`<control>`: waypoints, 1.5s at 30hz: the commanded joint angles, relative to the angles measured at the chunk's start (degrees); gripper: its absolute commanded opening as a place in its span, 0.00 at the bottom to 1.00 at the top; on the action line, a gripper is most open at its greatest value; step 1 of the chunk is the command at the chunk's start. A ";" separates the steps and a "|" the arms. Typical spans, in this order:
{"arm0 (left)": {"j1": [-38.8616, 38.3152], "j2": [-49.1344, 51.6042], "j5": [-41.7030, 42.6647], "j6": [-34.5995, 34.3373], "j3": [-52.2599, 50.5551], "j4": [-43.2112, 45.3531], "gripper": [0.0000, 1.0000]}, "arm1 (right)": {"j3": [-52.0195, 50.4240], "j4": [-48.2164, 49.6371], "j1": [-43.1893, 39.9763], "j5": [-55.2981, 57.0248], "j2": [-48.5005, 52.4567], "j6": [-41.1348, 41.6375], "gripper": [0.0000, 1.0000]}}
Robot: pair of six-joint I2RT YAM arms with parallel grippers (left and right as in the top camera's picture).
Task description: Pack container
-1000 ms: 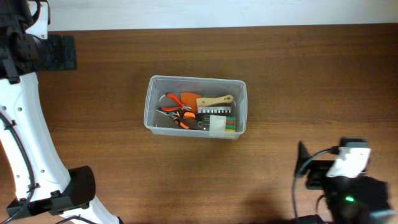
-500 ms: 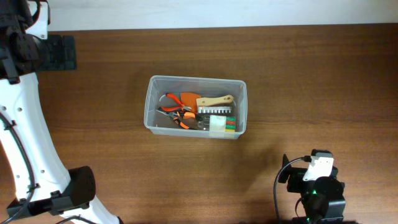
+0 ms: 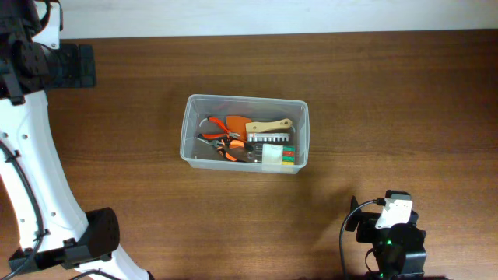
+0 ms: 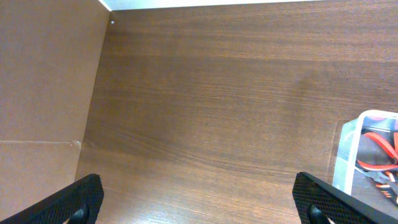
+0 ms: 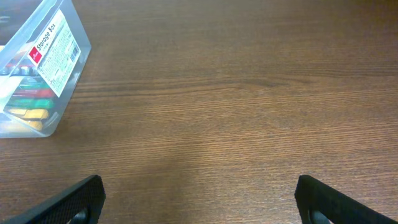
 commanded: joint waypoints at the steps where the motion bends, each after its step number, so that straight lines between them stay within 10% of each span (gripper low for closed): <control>1: 0.20 -0.24 -0.22 -0.72 -0.07 0.09 0.99 | -1.51 -0.15 -0.37 -0.42 -0.70 -0.20 0.99; 27: 0.04 -3.48 -0.24 -0.66 -3.43 0.90 0.99 | -1.51 -0.09 -0.37 -0.37 -0.66 -0.20 0.98; 37: 0.04 -32.79 9.16 -0.55 -50.66 49.53 0.99 | -1.51 -0.09 -0.37 -0.37 -0.66 -0.20 0.99; 45: 0.04 -56.24 9.51 -1.03 -89.61 69.42 0.99 | -1.51 -0.09 -0.37 -0.37 -0.66 -0.20 0.99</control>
